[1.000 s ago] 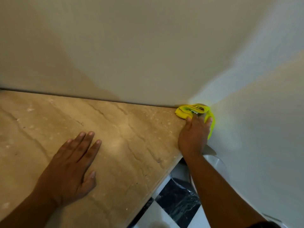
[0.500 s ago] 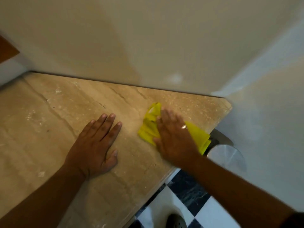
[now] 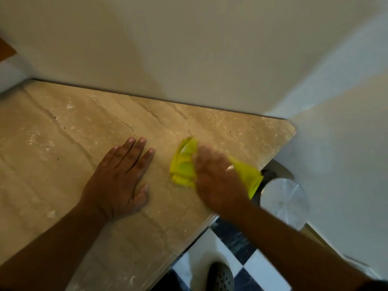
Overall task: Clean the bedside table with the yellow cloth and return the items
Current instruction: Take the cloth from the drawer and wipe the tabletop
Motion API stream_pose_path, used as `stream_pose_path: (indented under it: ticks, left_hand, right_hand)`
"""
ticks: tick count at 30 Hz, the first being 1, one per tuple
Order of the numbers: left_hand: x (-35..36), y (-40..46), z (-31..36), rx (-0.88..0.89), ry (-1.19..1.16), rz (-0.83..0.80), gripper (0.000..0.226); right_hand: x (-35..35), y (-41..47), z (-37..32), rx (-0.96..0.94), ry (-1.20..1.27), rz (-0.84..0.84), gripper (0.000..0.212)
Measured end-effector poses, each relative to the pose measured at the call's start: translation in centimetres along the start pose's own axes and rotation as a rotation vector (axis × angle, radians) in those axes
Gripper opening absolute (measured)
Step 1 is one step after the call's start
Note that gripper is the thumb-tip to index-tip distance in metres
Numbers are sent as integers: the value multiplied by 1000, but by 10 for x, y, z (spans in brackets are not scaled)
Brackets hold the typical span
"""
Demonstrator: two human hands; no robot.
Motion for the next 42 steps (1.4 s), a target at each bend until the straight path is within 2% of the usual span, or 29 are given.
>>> stream_pose_path:
  ticks: [2, 4, 5, 7, 9, 10, 11, 13, 15, 16, 18, 20, 22, 24, 26, 29, 31, 32, 33, 36, 38, 39, 40, 42]
  left_hand:
    - [1, -1, -2, -5, 0, 8, 80]
    - [2, 0, -2, -1, -7, 5, 81]
    - [2, 0, -1, 2, -5, 6, 81]
    - [1, 0, -2, -1, 11, 2, 82]
    - [2, 1, -2, -8, 29, -18, 83]
    - [2, 1, -2, -9, 31, -23, 83]
    - [2, 2, -2, -10, 30, -18, 84]
    - [4, 1, -3, -11, 30, -8, 84]
    - [5, 1, -4, -4, 17, 5, 84]
    - [4, 1, -4, 5, 13, 16, 83]
    - [3, 2, -3, 12, 15, 35, 82]
    - [2, 1, -2, 9, 15, 35, 83]
    - [3, 2, -3, 7, 24, 24, 84]
    - [5, 1, -5, 0, 31, 7, 84]
    - [8, 0, -7, -4, 27, 0, 84]
    - [9, 0, -8, -6, 31, -3, 84]
    - [7, -1, -8, -7, 26, 1, 84]
    - [6, -1, -7, -5, 26, -3, 84]
    - [6, -1, -6, -2, 23, 1, 84]
    - [2, 1, -2, 13, 15, 16, 82]
    - [2, 2, -3, 16, 4, 28, 83]
    - [2, 0, -3, 19, 3, 30, 84]
    - [3, 2, -2, 29, 1, 32, 84]
    - [3, 1, -4, 33, 1, 34, 84]
  right_hand:
    - [-1, 20, 64, 337, 5, -57, 56]
    - [-1, 11, 61, 536, 50, -72, 58]
    - [-1, 2, 32, 495, 54, -54, 58]
    - [-6, -21, -28, 240, 49, -33, 57]
    - [-2, -28, -29, 23, 38, -63, 58]
    - [-2, -21, -12, -7, 7, -56, 58]
    - [-1, -12, 8, 27, -22, -41, 58]
    - [-2, 3, 40, 222, -21, -40, 59]
    - [-2, -4, 32, 435, 8, -39, 61]
    - [-1, -12, 13, 448, 16, -35, 63]
    - [1, -31, -36, 268, 41, -36, 63]
    - [2, -44, -53, 72, 48, -25, 63]
    - [1, -37, -33, -23, 15, -13, 65]
    - [3, -23, 0, -6, -13, -1, 66]
    - [6, -9, 38, 125, -31, -6, 67]
    - [9, 6, 75, 530, 22, -17, 66]
    - [10, 3, 66, 807, 107, -37, 66]
    - [9, -1, 50, 837, 132, -49, 67]
    - [7, -7, 29, 779, 127, -51, 66]
    - [1, -37, -32, 332, 52, -61, 64]
    - [2, -49, -35, 104, 29, -46, 63]
    - [4, -46, -23, 63, 21, -33, 62]
    - [6, -38, 1, 104, 6, -28, 61]
    - [7, -20, 67, 376, -4, 2, 60]
Point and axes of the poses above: each hand's wrist, its own y-axis towards the middle knuckle, its own x-axis out of the palm, z = x × y, the point moved 9 cm from there along y, towards the middle knuckle, and after that the axes turned 12 degrees about -y, right-handed, at the moved point
